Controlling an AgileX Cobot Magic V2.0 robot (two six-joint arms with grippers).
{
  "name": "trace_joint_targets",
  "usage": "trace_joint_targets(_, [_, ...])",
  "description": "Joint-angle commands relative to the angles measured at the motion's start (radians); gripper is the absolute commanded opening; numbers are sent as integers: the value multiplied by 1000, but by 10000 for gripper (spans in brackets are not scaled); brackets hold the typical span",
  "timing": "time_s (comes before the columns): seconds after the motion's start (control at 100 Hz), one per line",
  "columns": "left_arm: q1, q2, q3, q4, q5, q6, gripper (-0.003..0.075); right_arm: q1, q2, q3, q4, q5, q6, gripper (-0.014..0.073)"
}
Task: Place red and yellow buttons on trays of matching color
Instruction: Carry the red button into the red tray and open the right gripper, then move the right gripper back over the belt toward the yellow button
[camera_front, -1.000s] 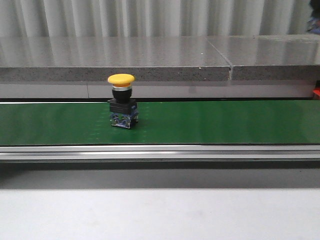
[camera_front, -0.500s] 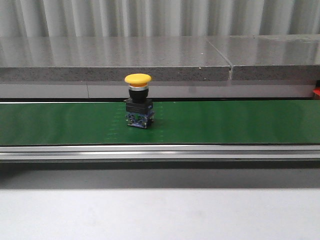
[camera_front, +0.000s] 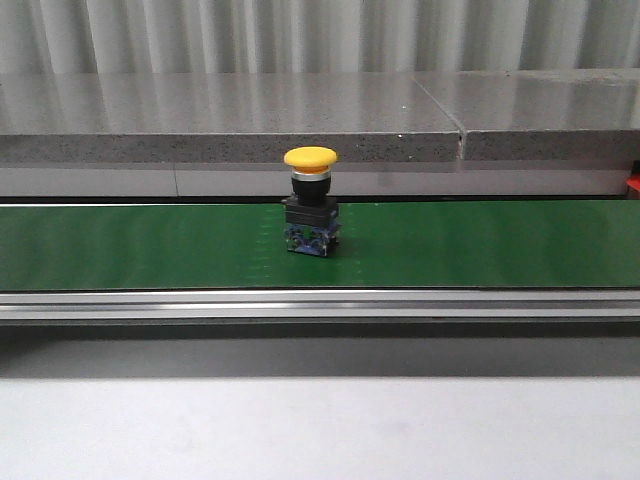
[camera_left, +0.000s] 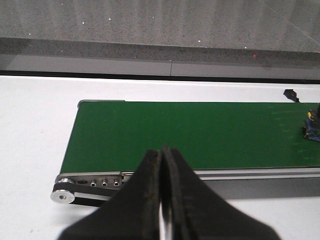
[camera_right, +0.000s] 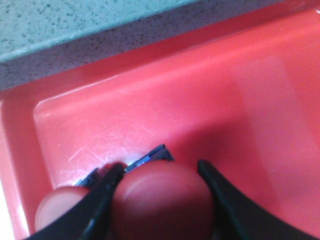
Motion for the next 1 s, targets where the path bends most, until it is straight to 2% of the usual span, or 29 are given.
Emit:
trace_joint_targets(0.0, [-7,12,-26,-6,-71,-9,-21,-5,-56,-41,8,-91,-2,129])
trace_joint_targets(0.61, [-7,12,-26,-6,-71,-9,-21,-11,37,-42,10,-144,-2,146])
trace_joint_targets(0.68, [-7,12,-26,-6,-71,-9,-21,-14,37,-51,12,-137,-2,235])
trace_joint_targets(0.8, [-7,12,-26,-6,-71,-9,-21,-16,32,-53,17,-137,-2,504])
trace_joint_targets(0.85, [-7,12,-26,-6,-71,-9,-21,-16,32,-53,20,-137,-2,575])
trace_joint_targets(0.91, [-7,12,-26,-6,-71,-9,-21,-16,32,-53,29,-137,-2,613])
trace_joint_targets(0.99, [-7,12,-26,-6,-71,-9,-21,-16,27,-53,31,-135,-2,610])
